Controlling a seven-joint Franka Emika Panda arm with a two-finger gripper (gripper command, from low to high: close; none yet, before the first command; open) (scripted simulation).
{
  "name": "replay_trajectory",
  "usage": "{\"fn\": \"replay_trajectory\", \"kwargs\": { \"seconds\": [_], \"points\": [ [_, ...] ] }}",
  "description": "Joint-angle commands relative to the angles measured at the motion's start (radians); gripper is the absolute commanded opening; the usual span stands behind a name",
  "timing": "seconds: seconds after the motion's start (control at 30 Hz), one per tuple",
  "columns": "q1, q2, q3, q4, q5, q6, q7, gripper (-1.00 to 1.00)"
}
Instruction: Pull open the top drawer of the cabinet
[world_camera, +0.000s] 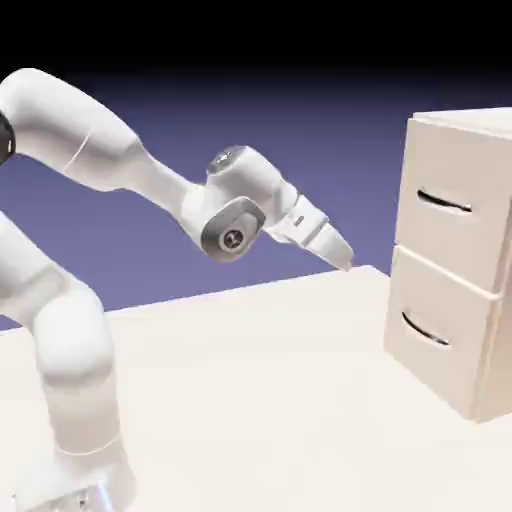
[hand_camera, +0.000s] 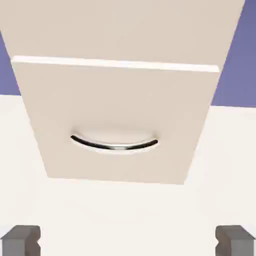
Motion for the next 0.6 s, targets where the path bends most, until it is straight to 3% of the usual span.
{"fn": "replay_trajectory", "kwargs": {
  "seconds": [0.0, 0.57],
  "points": [
    [0.026, -0.005, -0.023, 0.011, -0.044, -0.009, -0.041, 0.0],
    [0.471, -0.081, -0.405, 0.191, -0.783, -0.16, -0.736, 0.0]
  ]
}}
